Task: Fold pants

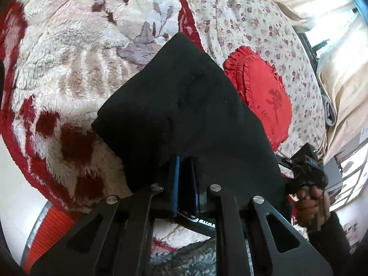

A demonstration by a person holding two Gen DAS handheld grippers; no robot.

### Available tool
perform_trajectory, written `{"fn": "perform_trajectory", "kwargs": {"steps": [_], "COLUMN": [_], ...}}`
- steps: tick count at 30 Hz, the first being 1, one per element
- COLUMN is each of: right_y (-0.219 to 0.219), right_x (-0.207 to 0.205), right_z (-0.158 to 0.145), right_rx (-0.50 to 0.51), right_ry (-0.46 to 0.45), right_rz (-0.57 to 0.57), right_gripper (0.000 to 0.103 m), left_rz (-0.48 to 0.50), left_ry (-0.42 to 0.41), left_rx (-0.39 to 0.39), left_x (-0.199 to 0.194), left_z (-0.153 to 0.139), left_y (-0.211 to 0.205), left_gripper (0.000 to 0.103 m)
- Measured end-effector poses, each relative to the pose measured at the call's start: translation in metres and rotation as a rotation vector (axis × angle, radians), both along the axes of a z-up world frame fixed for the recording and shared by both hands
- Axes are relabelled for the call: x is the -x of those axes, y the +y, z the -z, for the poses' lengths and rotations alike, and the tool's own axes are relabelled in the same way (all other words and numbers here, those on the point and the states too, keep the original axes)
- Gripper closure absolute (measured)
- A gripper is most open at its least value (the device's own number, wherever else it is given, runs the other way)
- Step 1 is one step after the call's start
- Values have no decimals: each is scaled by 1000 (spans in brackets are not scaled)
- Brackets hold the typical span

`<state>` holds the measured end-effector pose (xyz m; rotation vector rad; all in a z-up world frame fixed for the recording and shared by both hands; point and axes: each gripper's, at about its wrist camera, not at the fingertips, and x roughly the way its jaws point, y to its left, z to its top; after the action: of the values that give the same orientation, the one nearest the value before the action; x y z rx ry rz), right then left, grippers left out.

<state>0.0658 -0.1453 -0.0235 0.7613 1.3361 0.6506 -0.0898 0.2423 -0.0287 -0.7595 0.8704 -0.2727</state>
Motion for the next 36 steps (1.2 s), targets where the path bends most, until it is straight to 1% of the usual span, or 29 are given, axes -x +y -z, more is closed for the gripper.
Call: {"fn": "perform_trajectory", "kwargs": {"steps": [2, 5, 7, 8, 10, 15, 16, 17, 19, 20, 21, 22, 23, 25, 26, 27, 28, 29, 30, 31, 32, 33, 34, 36], "right_y": [5, 17, 28, 28, 24, 10, 7, -1, -7, 0, 13, 23, 38, 48, 47, 41, 31, 25, 26, 30, 28, 26, 17, -2], "right_x": [-3, -11, -22, -26, -34, -46, -47, -47, -44, -44, -46, -47, -48, -51, -55, -58, -62, -66, -66, -65, -63, -62, -60, -56], "right_z": [6, 3, -3, -7, -12, 6, 12, 23, 32, 30, 22, 17, 8, -6, -19, -30, -40, -42, -40, -41, -45, -49, -53, -57], "right_rx": [-21, -134, -150, -154, -211, -315, -348, -421, -502, -457, -326, -255, -185, -155, -178, -216, -268, -324, -318, -202, -109, -50, -26, -35], "right_ry": [6, -1, -22, -36, -34, 76, 108, 161, 239, 221, 185, 175, 156, 123, 73, 28, -7, 7, 15, -2, -43, -89, -128, -141], "right_rz": [6, -7, -20, -8, 37, 141, 179, 246, 307, 266, 158, 87, -16, -83, -84, -52, 8, 48, 48, 41, 48, 60, 81, 138], "right_gripper": [60, 60, 59, 59, 59, 59, 59, 59, 55, 57, 59, 59, 59, 58, 58, 58, 58, 58, 58, 58, 58, 58, 58, 58], "left_rz": [3, 5, 4, 4, 3, 4, 4, 3, -2, -4, -4, -3, -4, -6, -5, -5, -4, -5, -6, -5, -5, -5, -5, 1], "left_ry": [1, 4, 5, 5, 5, 0, 1, 2, 7, 8, 8, 7, 7, 8, 9, 9, 10, 11, 12, 12, 11, 11, 13, 34], "left_rx": [-2, 2, 4, 4, 3, 5, 8, 14, 33, 38, 38, 35, 33, 33, 32, 33, 33, 33, 32, 31, 32, 35, 36, 28], "left_x": [0, -1, 1, 1, 1, 1, 1, 2, 3, 3, 3, 3, 4, 4, 4, 4, 3, 3, 3, 4, 4, 3, 2, 0], "left_z": [0, -1, -1, 0, 0, 1, 2, 3, 5, 6, 5, 5, 5, 5, 5, 5, 5, 5, 5, 4, 5, 5, 5, 1], "left_y": [1, 1, 2, 1, 2, 2, 3, 4, 6, 7, 7, 6, 6, 6, 6, 6, 5, 5, 5, 5, 5, 5, 5, 5], "left_gripper": [93, 93, 93, 93, 93, 96, 96, 97, 98, 98, 98, 98, 98, 98, 98, 98, 98, 98, 98, 98, 98, 98, 99, 99]}}
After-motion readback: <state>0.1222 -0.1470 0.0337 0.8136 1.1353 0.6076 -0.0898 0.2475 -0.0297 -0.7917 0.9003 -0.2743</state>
